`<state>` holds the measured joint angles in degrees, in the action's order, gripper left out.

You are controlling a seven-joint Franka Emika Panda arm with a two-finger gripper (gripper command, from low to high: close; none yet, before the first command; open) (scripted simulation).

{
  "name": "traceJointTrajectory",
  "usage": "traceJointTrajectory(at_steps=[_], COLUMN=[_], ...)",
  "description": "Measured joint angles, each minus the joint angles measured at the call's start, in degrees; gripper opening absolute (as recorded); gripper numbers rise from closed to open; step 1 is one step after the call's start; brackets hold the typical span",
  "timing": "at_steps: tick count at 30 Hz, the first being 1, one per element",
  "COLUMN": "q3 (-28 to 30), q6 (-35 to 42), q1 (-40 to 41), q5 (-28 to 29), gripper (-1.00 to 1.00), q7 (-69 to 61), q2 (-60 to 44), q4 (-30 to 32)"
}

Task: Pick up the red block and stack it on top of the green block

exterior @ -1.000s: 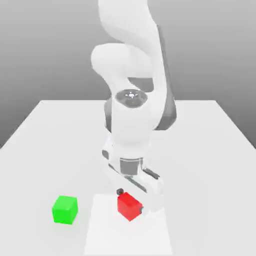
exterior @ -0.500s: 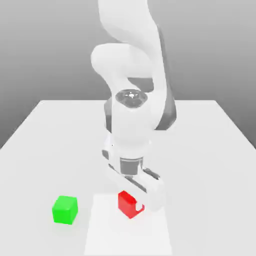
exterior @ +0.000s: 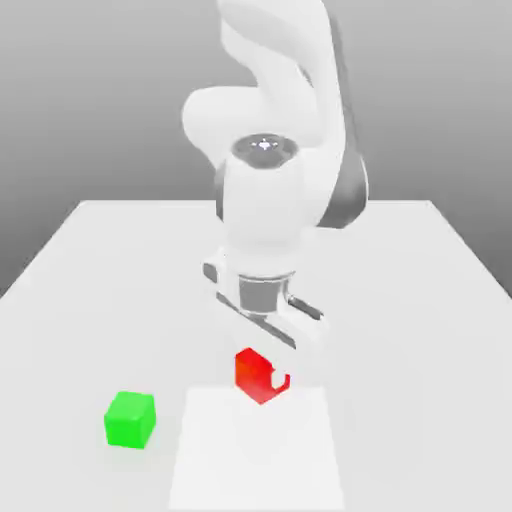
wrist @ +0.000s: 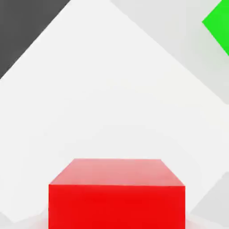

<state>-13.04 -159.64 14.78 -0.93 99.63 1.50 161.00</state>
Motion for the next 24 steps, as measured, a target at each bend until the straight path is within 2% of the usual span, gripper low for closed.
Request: traceJointTrajectory(at_steps=[21, 24], q3=[5.3, 5.6], q6=[7.5, 4.7], q1=[16.7, 17.3], q5=[0.1, 1.4], gripper=[-1.0, -1.0], q7=[50.7, 53.8], q2=[1.4, -1.8], q4=[-6.1, -6.6])
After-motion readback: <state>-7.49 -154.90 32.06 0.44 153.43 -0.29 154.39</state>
